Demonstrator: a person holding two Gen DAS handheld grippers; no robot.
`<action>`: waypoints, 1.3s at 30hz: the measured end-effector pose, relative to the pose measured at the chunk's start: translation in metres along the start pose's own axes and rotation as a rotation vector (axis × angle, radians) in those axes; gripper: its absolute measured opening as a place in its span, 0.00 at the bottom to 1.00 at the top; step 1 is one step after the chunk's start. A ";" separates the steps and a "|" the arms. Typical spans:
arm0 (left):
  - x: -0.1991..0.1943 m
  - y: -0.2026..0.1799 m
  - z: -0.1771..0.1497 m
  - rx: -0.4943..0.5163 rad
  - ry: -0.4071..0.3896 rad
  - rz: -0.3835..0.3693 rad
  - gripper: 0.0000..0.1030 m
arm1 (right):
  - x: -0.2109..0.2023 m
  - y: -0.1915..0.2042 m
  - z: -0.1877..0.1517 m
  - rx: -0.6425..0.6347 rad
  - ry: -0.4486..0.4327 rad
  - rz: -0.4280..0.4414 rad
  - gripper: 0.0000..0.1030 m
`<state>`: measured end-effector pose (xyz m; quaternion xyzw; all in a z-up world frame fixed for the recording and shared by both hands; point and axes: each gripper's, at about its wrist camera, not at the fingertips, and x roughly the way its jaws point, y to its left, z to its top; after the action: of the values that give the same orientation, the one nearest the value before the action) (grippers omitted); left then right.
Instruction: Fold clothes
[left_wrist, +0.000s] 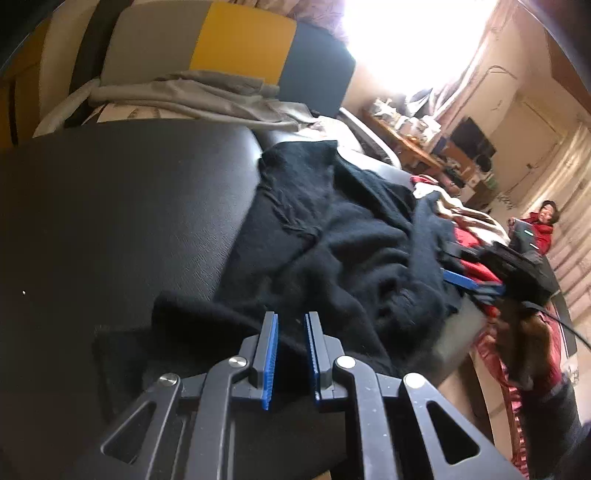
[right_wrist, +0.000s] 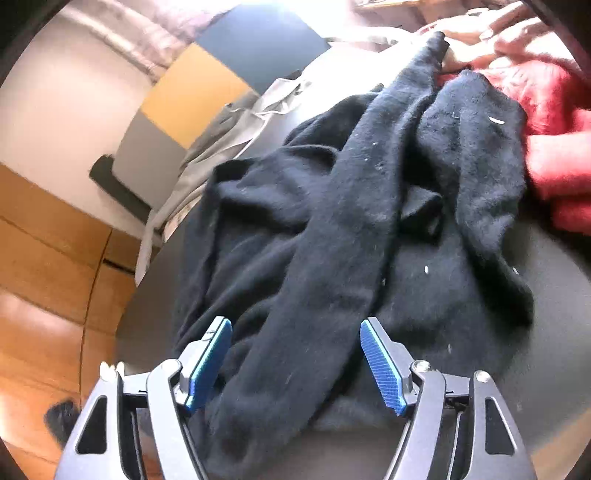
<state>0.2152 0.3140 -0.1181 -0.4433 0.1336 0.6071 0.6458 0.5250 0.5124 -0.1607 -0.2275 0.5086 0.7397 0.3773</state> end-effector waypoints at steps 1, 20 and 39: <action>0.001 -0.004 -0.001 0.001 0.005 -0.024 0.16 | 0.001 0.002 -0.001 -0.032 0.010 -0.021 0.68; -0.016 -0.011 -0.028 -0.020 -0.018 -0.057 0.17 | -0.048 -0.009 -0.067 -0.230 0.287 -0.172 0.12; 0.060 -0.046 -0.043 0.071 0.170 -0.056 0.17 | 0.121 0.157 0.016 -0.988 0.303 -0.214 0.52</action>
<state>0.2860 0.3279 -0.1665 -0.4734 0.1970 0.5440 0.6641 0.3276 0.5356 -0.1510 -0.5334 0.1222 0.8074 0.2207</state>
